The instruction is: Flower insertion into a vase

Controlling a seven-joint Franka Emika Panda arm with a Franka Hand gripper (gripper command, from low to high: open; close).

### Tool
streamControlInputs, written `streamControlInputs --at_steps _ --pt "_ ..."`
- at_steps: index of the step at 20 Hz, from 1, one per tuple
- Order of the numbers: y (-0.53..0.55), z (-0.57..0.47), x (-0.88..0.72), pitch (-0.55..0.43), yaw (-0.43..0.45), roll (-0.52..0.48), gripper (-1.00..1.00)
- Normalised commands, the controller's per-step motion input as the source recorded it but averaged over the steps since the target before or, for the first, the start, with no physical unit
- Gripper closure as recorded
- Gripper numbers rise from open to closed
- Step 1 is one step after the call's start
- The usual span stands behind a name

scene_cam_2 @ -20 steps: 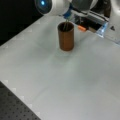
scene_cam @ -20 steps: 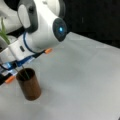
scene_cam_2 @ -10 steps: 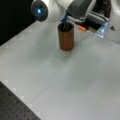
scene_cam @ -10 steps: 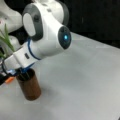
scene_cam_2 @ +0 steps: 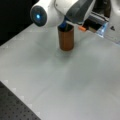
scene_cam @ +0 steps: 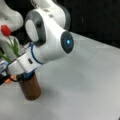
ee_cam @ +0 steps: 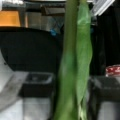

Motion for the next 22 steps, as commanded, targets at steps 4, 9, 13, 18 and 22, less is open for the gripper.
streamControlInputs --at_steps 4,9,13,18,22 --pt "-0.04 0.17 0.14 0.048 -0.082 0.062 -1.00" --pt "0.01 0.18 0.13 0.042 -0.068 0.044 -1.00" --pt "0.08 0.15 0.15 -0.110 -0.031 0.108 -1.00" --pt "0.15 0.14 0.11 -0.467 0.043 0.240 -1.00" --pt "0.30 0.10 0.11 -0.771 0.103 0.244 -1.00"
